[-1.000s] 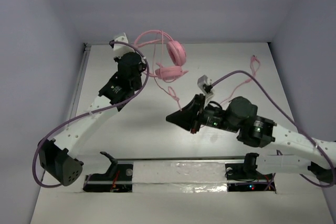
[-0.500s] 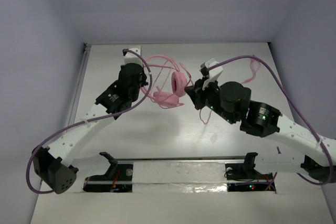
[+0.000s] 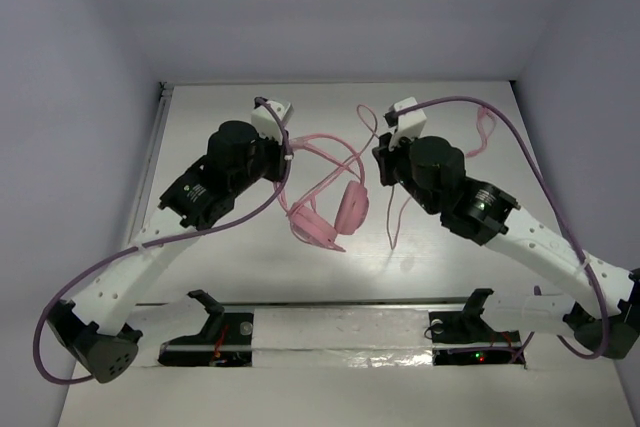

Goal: Wrap the headphones

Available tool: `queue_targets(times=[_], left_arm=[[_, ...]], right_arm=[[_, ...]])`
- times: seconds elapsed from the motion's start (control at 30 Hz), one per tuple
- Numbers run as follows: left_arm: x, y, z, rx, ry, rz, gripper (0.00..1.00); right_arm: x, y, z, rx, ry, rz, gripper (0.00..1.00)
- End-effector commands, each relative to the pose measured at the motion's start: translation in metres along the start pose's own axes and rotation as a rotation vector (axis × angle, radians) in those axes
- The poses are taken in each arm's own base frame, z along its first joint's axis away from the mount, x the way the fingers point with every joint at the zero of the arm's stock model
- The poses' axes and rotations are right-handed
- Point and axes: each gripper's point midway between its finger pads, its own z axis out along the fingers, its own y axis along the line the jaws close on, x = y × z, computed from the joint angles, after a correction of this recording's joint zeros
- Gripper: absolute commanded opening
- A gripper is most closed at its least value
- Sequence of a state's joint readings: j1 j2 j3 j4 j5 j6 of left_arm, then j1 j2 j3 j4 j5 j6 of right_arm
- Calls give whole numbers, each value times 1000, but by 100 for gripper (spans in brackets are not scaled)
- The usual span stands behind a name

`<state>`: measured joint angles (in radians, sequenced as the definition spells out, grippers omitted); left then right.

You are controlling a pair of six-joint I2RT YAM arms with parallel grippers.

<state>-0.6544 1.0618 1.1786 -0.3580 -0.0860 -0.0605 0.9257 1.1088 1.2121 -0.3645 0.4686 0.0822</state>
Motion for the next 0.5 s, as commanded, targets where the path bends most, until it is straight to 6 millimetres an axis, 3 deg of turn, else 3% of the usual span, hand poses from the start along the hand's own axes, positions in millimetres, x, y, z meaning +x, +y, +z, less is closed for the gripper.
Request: queue_targets(times=[0.0,0.07,0.13,0.17,0.23,0.27,0.37,0.4,0.47], left_arm=[[-27,-34,-22,208,-86,13,0],[-33,-32,-27,236,-112,-19,0],[-43,-31,-32,281,-154,-36,0],[-49,-29,-38,330,-170,-46,0],[-59,-23,-44,353,-205,-66,0],[-63,-18,-47,367,-216,-74,0],[-75,-24,-52,421,-240,-101,0],[-82,-18,-52,408,-265,-110,0],[-87,-18,-52,438,-274,-147,0]], right_arm=[[-25,-4,5,13,-96,25,0],[-11,-1,8,0,-83,34,0],[-12,0,3,-17,-114,80,0],[2,0,4,-15,-98,103,0],[4,-5,-1,-1,-127,142,0],[15,-10,-1,26,-116,150,0],[22,-14,-7,34,-137,236,0],[33,-14,-5,36,-132,246,0],[36,-11,-8,9,-146,279,0]])
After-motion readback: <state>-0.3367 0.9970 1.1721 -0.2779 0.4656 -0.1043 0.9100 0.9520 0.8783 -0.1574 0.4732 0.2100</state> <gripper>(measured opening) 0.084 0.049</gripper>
